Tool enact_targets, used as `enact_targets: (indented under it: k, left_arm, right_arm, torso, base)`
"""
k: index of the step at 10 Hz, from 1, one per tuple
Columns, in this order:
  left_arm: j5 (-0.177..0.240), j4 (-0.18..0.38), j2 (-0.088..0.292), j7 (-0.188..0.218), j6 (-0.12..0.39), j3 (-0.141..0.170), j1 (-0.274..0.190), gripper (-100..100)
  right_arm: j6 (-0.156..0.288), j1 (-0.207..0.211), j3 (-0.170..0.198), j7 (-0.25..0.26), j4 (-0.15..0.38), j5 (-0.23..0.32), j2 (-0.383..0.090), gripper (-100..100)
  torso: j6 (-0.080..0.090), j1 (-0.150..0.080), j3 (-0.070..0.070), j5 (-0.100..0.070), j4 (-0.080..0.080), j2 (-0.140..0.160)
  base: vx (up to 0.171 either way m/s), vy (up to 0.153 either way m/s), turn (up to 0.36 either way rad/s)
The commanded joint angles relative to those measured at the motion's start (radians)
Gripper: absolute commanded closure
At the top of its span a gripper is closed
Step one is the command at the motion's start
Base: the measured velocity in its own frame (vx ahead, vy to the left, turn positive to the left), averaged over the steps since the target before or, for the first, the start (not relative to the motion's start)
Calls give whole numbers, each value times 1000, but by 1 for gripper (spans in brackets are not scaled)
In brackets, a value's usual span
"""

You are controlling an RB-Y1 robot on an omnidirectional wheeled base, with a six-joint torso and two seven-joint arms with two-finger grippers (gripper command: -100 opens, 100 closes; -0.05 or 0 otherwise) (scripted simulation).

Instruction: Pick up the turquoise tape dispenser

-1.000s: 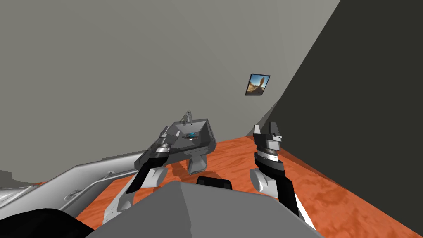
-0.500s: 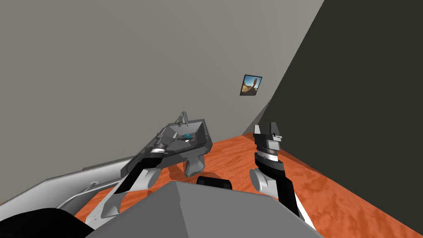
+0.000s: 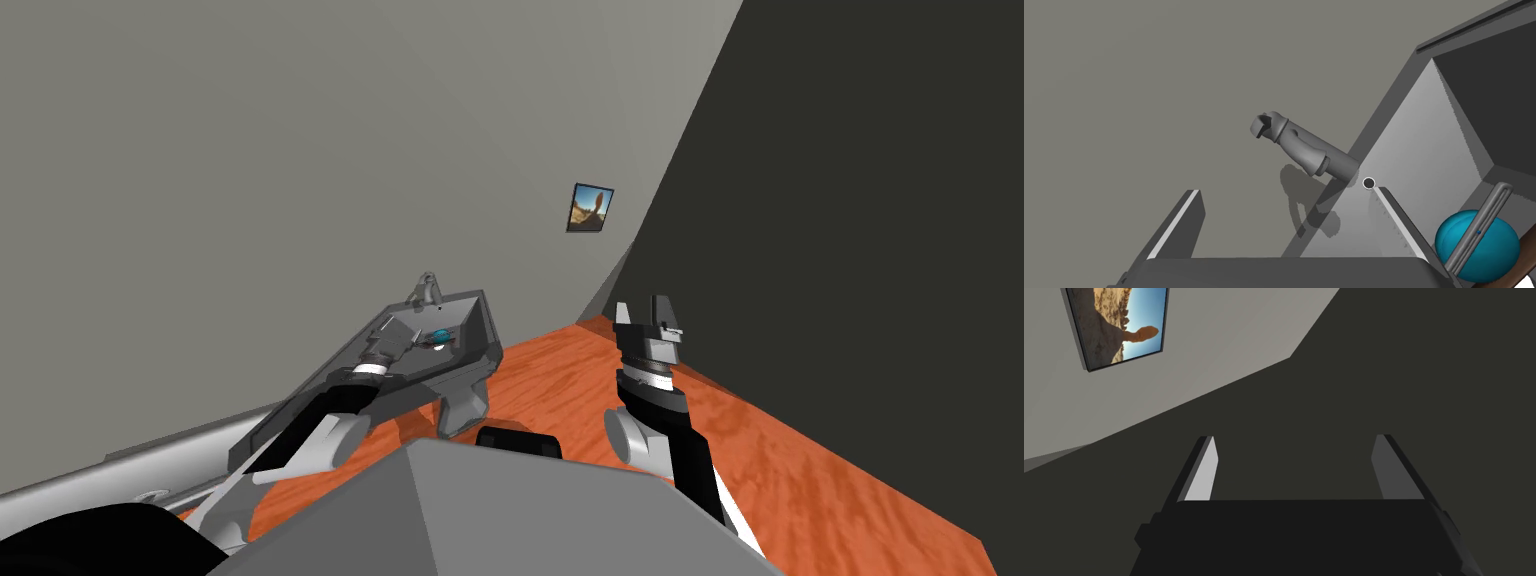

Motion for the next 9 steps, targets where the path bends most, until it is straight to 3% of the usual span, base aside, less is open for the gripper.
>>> enact_targets:
  k: [1,2,3,4,5,6,9]
  left_arm:
    - [15,3,12,29,43,15,9,-100]
    - [40,7,30,69,78,39,29,-100]
    - [40,7,30,69,99,39,29,-100]
    - [65,10,48,107,133,63,50,-100]
    - [65,10,48,107,157,63,50,-100]
    - [88,14,65,142,184,87,72,-100]
    - [110,17,81,175,275,109,95,-100]
  right_arm:
    - [0,0,0,0,0,0,0,0]
    - [0,0,0,0,0,0,0,0]
    - [0,0,0,0,0,0,0,0]
    - [0,0,0,0,0,0,0,0]
    - [0,0,0,0,0,0,0,0]
    - [0,0,0,0,0,0,0,0]
    - [0,0,0,0,0,0,0,0]
  torso:
    - [0,0,0,0,0,0]
    - [-1,1,0,0,0,0]
    - [0,1,0,0,0,0]
    - [-1,1,0,0,0,0]
    - [0,1,0,0,0,0]
    - [-1,1,0,0,0,0]
    - [0,2,-1,0,0,-1]
  base:
    - [37,-24,-84]
    - [44,-21,-178]
    - [33,-12,-98]
    - [43,-20,-198]
    - [40,-12,-100]
    - [56,-19,-205]
    - [48,-2,-131]
